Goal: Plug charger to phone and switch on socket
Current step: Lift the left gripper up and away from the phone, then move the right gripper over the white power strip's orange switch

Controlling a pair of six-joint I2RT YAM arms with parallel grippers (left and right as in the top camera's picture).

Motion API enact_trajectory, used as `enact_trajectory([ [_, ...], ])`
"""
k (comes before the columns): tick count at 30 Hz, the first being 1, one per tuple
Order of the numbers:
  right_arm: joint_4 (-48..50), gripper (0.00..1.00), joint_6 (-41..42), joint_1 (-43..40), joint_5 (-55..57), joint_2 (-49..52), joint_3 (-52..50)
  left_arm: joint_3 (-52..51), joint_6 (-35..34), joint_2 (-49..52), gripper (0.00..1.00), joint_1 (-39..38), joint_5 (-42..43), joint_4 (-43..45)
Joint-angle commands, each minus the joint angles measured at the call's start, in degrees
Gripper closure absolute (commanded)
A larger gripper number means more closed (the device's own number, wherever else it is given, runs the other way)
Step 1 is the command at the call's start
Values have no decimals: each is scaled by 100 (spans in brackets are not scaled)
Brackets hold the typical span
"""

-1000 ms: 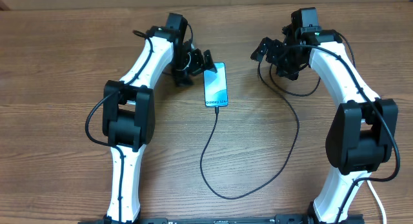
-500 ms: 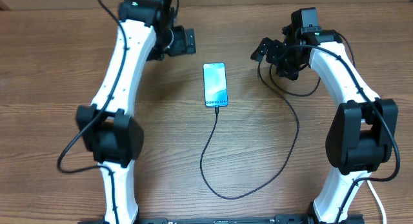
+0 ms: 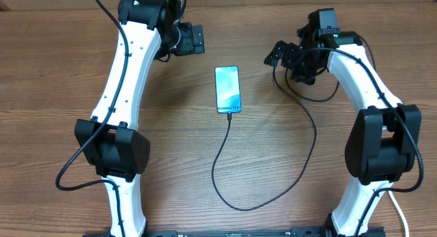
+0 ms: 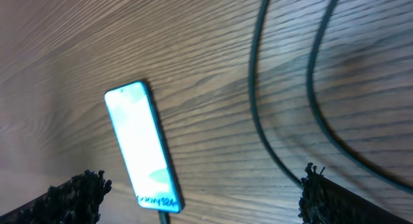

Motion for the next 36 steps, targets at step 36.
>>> enact_trajectory([
  [36, -1652, 0, -1233, -3001, 402, -162, 1556, 68, 125, -13, 0, -37, -85, -11],
])
